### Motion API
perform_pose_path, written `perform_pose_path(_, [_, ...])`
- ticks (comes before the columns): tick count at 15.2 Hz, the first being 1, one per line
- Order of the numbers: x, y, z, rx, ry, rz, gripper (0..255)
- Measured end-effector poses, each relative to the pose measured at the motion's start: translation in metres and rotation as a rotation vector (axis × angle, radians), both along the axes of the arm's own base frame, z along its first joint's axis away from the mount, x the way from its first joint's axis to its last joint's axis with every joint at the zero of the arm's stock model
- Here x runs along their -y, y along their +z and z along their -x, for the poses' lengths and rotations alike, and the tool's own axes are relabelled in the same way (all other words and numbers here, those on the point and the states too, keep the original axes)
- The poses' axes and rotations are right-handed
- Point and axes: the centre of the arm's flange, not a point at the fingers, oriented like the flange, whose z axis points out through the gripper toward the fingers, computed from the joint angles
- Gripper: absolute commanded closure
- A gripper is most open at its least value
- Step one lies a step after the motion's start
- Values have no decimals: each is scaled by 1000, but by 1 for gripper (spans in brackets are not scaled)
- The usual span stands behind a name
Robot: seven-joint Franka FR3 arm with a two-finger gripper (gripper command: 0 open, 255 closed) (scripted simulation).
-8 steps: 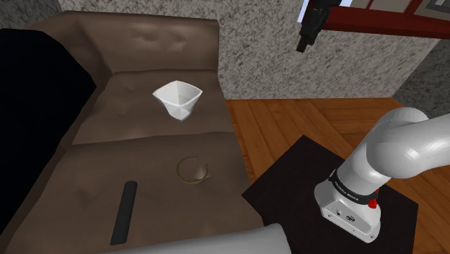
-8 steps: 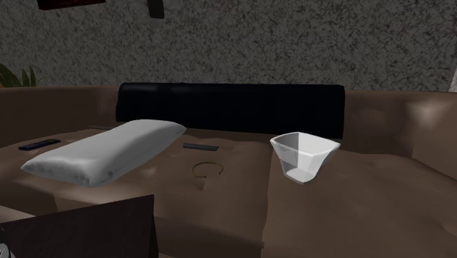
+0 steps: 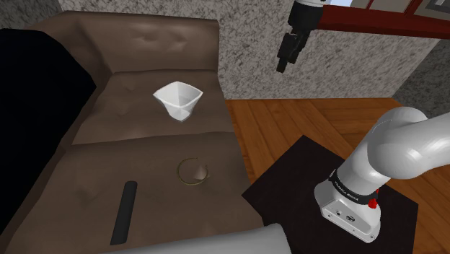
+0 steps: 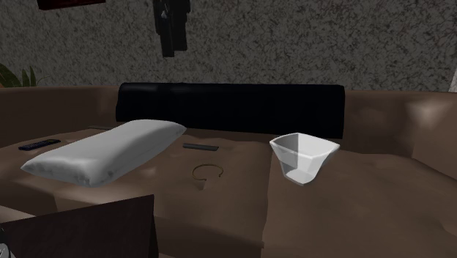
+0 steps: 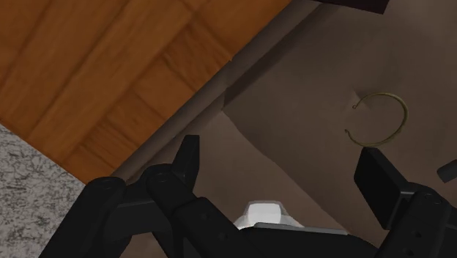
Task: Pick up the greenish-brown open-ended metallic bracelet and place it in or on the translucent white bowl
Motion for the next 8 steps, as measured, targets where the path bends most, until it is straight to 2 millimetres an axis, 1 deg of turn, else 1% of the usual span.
perform_pose_path(3, [-24,-31,-11,-3,-4,0,0])
perform_pose_path(5, [-46,-46,-18,-4,-5,0,0])
perform_pose_path(8, [-72,-76,-25,-7,-9,1,0])
